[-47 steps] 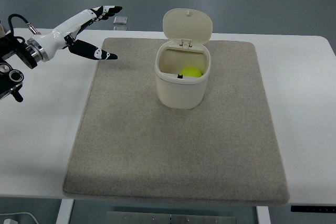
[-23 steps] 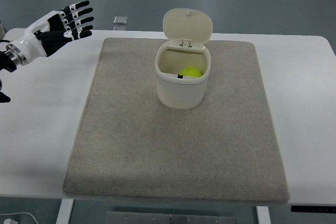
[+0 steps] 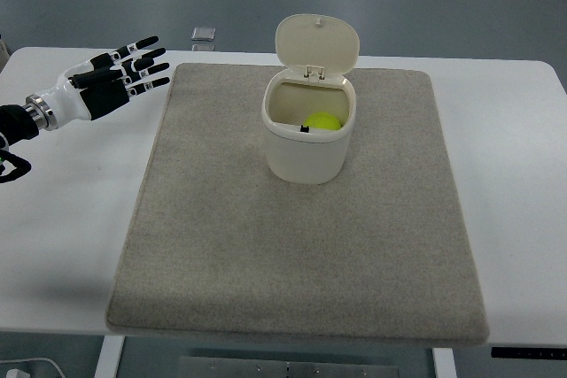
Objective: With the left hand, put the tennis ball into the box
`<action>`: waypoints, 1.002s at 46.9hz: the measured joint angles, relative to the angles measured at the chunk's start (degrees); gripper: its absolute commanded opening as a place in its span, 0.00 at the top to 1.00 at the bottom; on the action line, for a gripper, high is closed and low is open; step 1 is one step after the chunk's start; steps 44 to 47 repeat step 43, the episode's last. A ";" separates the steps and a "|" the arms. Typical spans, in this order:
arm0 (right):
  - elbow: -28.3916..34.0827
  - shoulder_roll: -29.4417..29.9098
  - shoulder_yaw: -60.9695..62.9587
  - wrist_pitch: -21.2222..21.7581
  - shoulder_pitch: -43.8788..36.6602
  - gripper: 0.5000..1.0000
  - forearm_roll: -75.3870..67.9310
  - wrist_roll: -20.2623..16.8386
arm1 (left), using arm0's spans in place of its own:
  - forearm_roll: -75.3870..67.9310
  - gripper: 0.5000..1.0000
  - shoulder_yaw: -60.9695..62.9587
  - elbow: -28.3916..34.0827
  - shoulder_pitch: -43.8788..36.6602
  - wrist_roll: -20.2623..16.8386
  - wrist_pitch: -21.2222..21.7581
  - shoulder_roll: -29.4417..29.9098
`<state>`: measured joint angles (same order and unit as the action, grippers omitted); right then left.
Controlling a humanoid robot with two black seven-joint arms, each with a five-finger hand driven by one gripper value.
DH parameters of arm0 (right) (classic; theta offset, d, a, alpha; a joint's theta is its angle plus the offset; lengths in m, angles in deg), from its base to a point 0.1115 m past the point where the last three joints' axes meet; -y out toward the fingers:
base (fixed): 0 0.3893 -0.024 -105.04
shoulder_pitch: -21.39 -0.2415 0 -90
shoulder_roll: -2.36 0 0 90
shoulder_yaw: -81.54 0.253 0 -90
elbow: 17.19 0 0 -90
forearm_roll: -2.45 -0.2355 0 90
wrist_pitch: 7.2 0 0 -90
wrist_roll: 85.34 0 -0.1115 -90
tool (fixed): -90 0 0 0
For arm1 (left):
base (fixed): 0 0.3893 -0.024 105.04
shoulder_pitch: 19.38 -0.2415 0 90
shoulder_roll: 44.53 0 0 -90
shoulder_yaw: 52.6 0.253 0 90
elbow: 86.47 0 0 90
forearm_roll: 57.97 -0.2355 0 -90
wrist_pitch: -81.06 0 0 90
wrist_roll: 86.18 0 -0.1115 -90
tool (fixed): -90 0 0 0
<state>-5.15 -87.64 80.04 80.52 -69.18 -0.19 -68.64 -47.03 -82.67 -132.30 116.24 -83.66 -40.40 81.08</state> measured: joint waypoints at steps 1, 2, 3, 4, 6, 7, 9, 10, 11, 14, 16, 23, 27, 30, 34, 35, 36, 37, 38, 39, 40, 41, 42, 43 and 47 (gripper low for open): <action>0.00 0.00 0.00 0.00 -0.01 0.12 0.00 0.00 | 1.08 0.02 0.00 0.03 0.00 0.75 0.00 0.00; 0.00 0.00 0.00 0.00 -0.02 0.12 0.00 0.00 | 1.87 0.02 0.00 0.06 0.00 1.39 0.00 0.00; 0.00 0.00 0.00 0.00 0.00 0.12 0.00 0.00 | 2.49 0.02 0.00 0.07 0.00 1.91 0.00 0.00; 0.00 0.00 0.00 0.00 -0.01 0.12 0.00 0.00 | 3.10 0.02 0.00 0.09 0.00 2.40 0.00 0.00; 0.00 0.00 0.00 0.00 0.00 0.12 0.00 0.00 | 3.55 0.01 -0.05 0.10 0.00 2.79 0.00 0.00; 0.00 0.00 0.00 0.00 0.01 0.12 0.00 0.00 | 3.65 0.01 -0.06 0.11 0.00 2.86 -0.01 0.01; 0.00 0.00 0.00 0.00 0.01 0.12 0.00 0.00 | 3.78 0.01 -0.14 0.12 0.00 2.92 -0.04 0.05; 0.00 0.00 0.00 0.00 -0.01 0.12 0.00 0.00 | 3.81 0.01 -0.16 0.12 0.00 2.93 -0.07 0.09; 0.00 0.00 0.00 0.00 0.00 0.12 0.00 0.00 | 3.83 0.02 -0.17 0.11 -0.04 2.93 -0.08 0.14; 0.00 0.00 0.00 0.00 0.03 0.12 0.00 0.00 | 3.92 0.02 -0.17 0.12 -0.09 2.93 -0.08 0.17; 0.00 0.00 0.00 0.00 0.00 0.12 0.00 0.00 | 3.97 0.02 -0.18 0.10 -0.12 2.93 -0.10 0.17; 0.00 0.00 0.03 0.00 -0.01 0.12 0.00 0.00 | 4.00 0.01 -0.22 -0.03 -0.17 2.89 -0.10 0.11; 0.17 0.00 0.25 0.26 -0.03 0.12 -0.01 0.00 | 4.28 0.02 -0.24 -0.14 -0.16 2.79 -0.10 0.08; 0.50 0.00 0.24 0.38 -0.02 0.12 -0.06 0.00 | 4.57 0.01 -0.32 -0.14 -0.13 2.76 -0.10 0.09; 0.52 0.00 0.20 0.20 0.02 0.12 -0.15 0.00 | 4.61 0.02 -0.34 -0.15 -0.09 2.75 -0.10 0.18; 0.52 0.00 0.16 0.16 0.06 0.12 -0.16 0.00 | 4.61 0.01 -0.34 -0.15 -0.09 2.75 -0.10 0.21; 0.53 0.00 0.13 0.10 0.09 0.12 -0.17 0.00 | 4.62 0.01 -0.34 -0.15 -0.09 2.75 -0.10 0.27; 0.54 0.00 0.13 0.06 0.12 0.12 -0.26 0.00 | 4.62 0.02 -0.34 -0.15 -0.09 2.75 -0.10 0.28; 0.54 0.00 0.17 0.00 0.13 0.12 -0.30 0.00 | 4.62 0.02 -0.33 -0.15 -0.09 2.75 -0.10 0.30; 0.53 0.00 0.20 0.00 0.13 0.12 -0.36 0.00 | 4.62 0.02 -0.32 -0.15 -0.09 2.75 -0.10 0.30; 0.53 0.00 0.22 0.00 0.13 0.12 -0.41 0.00 | 4.62 0.02 -0.30 -0.15 -0.09 2.75 -0.10 0.31; 0.53 0.00 0.23 0.00 0.13 0.12 -0.43 0.02 | 4.61 0.02 -0.29 -0.15 -0.09 2.75 -0.10 0.31; 0.53 0.00 0.24 0.00 0.13 0.12 -0.43 0.08 | 4.61 0.02 -0.28 -0.15 -0.09 2.75 -0.10 0.32; 0.56 0.00 0.25 0.00 0.13 0.12 -0.43 0.19 | 4.61 0.02 -0.28 -0.15 -0.09 2.75 -0.10 0.32; 0.56 0.00 0.25 0.00 0.13 0.12 -0.43 0.19 | 4.61 0.02 -0.28 -0.15 -0.09 2.75 -0.10 0.32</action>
